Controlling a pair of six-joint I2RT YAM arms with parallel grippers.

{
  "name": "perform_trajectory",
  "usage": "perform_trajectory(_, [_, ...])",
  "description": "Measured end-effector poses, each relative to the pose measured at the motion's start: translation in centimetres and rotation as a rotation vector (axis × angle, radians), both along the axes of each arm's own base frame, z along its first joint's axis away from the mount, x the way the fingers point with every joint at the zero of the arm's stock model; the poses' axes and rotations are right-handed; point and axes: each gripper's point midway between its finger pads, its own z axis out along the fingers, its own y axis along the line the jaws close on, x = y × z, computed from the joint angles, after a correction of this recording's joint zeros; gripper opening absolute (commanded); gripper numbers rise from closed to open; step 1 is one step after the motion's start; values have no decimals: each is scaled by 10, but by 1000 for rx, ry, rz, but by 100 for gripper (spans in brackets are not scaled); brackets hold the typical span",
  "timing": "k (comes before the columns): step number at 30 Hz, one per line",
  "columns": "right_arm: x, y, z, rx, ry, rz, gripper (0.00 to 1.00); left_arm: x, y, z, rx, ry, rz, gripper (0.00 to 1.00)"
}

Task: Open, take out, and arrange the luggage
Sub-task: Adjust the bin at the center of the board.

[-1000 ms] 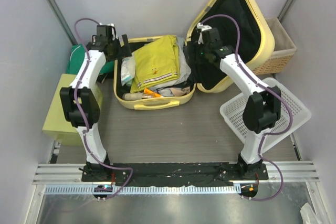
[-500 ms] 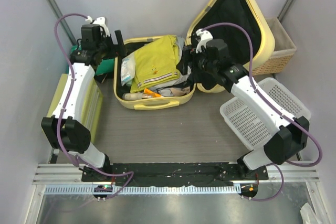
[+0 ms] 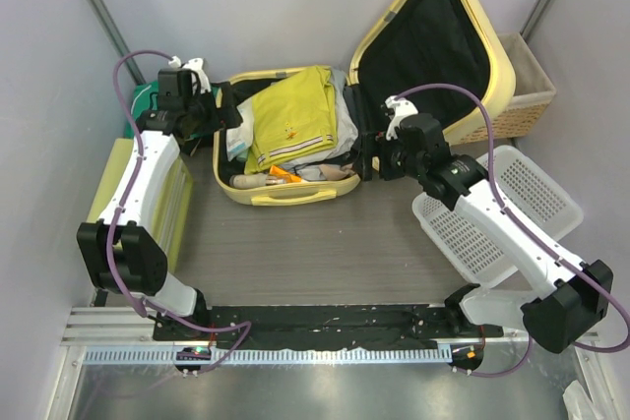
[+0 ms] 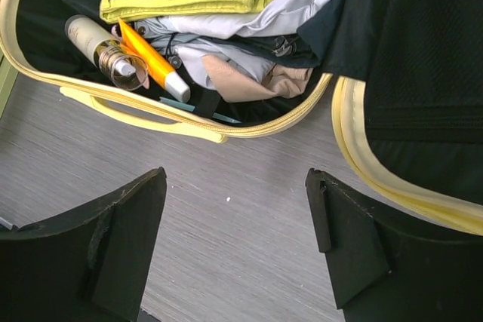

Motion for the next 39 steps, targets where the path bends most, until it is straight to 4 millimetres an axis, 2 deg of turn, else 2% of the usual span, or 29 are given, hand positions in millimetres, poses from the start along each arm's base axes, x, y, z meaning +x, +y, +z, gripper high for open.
perform_trajectory(4, [-1,-1,-9,8,28,-23,86,0,-5,2,-17,-4,-23,100])
perform_trajectory(6, [0,-8,-13,-18,35,-62,88,-1,-7,2,-26,-3,-36,100])
perform_trajectory(11, [-7,-36,-37,-136,96,-158,93,-2,-13,1,-42,-4,-64,100])
perform_trajectory(15, [-16,-60,-69,-208,171,-229,95,-4,-18,1,-55,0,-86,100])
perform_trajectory(18, [-24,-85,-94,-261,243,-296,95,-5,-20,1,-58,0,-101,100])
perform_trajectory(21, [-25,-100,-103,-288,265,-338,95,-5,-21,1,-61,-1,-109,100])
perform_trajectory(31, [-15,-96,-118,-298,278,-342,90,-6,-24,1,-63,-1,-122,100])
perform_trajectory(39, [-28,-91,-116,-234,264,-330,89,-7,-27,1,-64,-1,-131,100])
